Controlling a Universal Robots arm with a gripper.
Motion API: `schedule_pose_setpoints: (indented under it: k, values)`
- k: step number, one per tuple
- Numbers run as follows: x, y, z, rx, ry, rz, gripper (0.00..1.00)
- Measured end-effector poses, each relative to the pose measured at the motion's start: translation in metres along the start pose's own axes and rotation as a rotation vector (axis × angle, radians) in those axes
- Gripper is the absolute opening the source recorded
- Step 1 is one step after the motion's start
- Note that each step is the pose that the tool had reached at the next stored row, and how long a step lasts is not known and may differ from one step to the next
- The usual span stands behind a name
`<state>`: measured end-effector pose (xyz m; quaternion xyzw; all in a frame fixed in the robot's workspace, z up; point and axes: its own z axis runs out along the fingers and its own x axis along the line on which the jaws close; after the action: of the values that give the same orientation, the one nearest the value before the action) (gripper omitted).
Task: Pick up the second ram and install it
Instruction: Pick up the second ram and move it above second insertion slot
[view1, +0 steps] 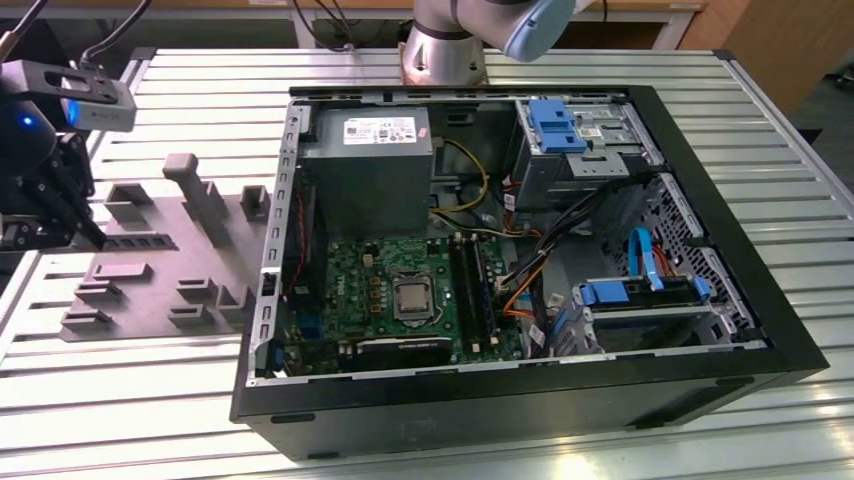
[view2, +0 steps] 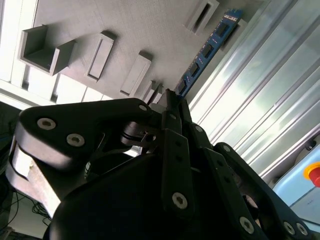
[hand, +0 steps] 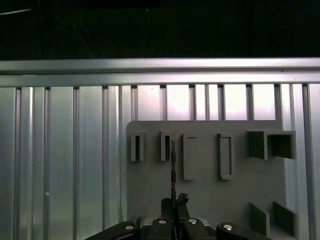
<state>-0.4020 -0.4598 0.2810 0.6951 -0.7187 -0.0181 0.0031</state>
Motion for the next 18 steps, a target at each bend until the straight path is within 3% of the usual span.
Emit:
schedule_pose_setpoints:
  k: [18]
  values:
    - [-0.0002,0.0003,-0.0097,0.0,0.0004,0.0,0.14]
